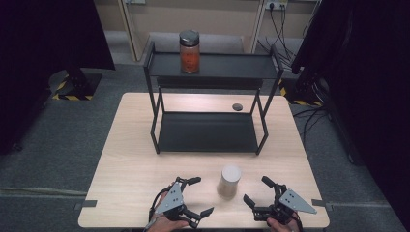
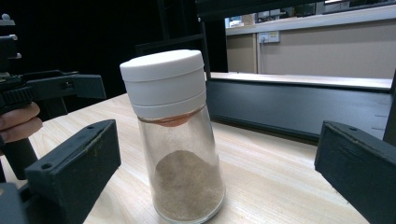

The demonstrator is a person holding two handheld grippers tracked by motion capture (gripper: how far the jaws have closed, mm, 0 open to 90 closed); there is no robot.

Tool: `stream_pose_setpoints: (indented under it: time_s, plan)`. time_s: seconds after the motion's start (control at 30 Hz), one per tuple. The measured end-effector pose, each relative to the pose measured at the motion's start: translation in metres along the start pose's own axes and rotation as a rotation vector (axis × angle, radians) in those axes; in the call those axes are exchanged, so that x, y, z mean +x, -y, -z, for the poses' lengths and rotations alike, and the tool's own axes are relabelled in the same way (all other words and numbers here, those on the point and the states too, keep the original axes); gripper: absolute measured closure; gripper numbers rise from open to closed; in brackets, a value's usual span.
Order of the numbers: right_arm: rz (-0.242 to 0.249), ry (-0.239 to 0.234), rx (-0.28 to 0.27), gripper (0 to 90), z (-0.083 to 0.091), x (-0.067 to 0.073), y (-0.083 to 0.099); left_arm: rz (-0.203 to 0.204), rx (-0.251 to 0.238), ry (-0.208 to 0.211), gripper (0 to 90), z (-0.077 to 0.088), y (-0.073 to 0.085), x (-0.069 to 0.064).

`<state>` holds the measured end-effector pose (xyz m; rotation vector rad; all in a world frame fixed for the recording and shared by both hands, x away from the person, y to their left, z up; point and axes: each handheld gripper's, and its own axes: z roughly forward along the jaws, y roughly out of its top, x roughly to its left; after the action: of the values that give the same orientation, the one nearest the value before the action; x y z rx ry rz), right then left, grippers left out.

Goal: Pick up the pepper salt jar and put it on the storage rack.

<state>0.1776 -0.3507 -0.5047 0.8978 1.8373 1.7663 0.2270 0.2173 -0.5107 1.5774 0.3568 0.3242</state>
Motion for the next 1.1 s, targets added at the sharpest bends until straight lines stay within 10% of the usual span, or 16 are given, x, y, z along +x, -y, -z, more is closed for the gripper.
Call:
stream_pose_setpoints:
  time_s: [1.1]
  plan:
    - [0.118,-0.074,0.037,4.7,-0.048,0.009,-0.018,0.030,0.009,-0.010,0.5,0.001,0.008,0.001]
